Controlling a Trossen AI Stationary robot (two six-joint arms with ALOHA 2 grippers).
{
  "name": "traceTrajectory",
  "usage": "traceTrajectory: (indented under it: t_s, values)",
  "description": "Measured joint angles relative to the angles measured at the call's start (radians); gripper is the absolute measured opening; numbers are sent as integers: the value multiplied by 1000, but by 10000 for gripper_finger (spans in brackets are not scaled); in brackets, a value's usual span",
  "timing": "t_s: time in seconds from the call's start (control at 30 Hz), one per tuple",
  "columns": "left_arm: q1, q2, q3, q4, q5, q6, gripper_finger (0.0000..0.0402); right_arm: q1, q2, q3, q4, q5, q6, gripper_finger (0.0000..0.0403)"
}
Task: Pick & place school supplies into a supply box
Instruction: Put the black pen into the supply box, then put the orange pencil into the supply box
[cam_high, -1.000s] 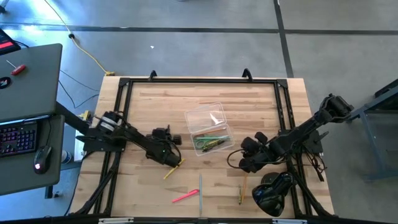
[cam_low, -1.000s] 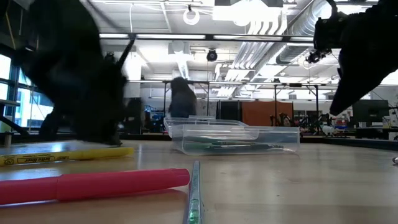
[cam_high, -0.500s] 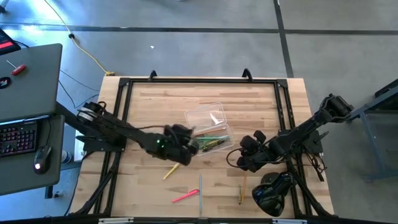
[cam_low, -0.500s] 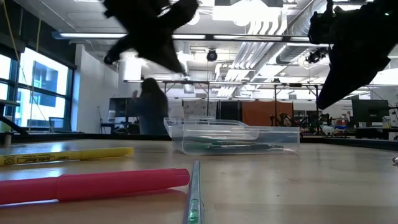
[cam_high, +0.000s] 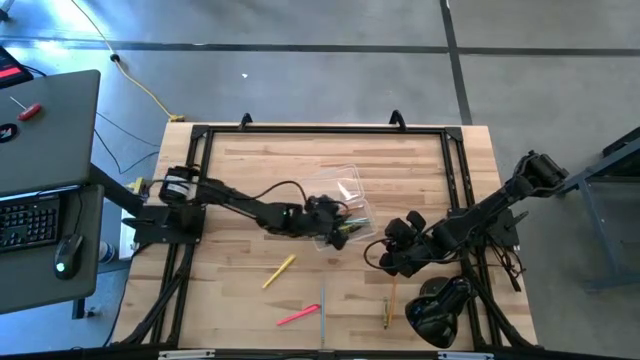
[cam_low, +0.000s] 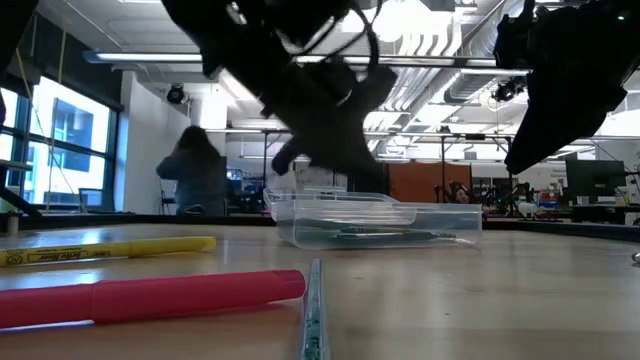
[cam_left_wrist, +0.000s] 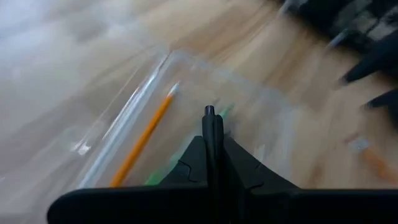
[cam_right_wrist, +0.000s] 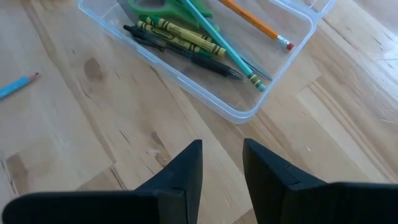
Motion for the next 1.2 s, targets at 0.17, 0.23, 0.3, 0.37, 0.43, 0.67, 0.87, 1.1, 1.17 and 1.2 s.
traceTrajectory:
  t_s: [0.17, 0.23, 0.3, 0.37, 0.43, 0.67, 0.87, 1.1, 1.17, 1.2]
  values:
    - [28, 58, -2, 70, 38, 0, 47, 0, 0, 0, 0, 8, -4, 94]
    - [31, 67, 6, 122, 47, 15, 55, 0, 0, 0, -1, 9, -5, 94]
    - [36, 67, 1, 125, 77, 73, 70, 0, 0, 0, -2, 9, -6, 94]
    - [40, 71, 1, 145, 99, 112, 91, 0, 0, 0, -1, 18, -7, 94]
    - [40, 68, 2, 160, 105, 130, 116, 0, 0, 0, 0, 41, -7, 94]
    - [40, 68, 1, 162, 62, 157, 186, -1, 0, 0, 6, 80, -8, 94]
    - [39, 60, 1, 185, 57, 183, 200, -1, 0, 0, 7, 39, -7, 94]
    - [39, -7, 1, 192, 132, 311, 184, -1, 0, 0, 10, -51, -175, 94]
    - [39, -38, 2, 172, 142, 342, 180, 0, 0, 0, 15, -90, -307, 94]
    - [39, -57, 2, 148, 142, 351, 179, 1, 0, 0, 19, -111, -373, 94]
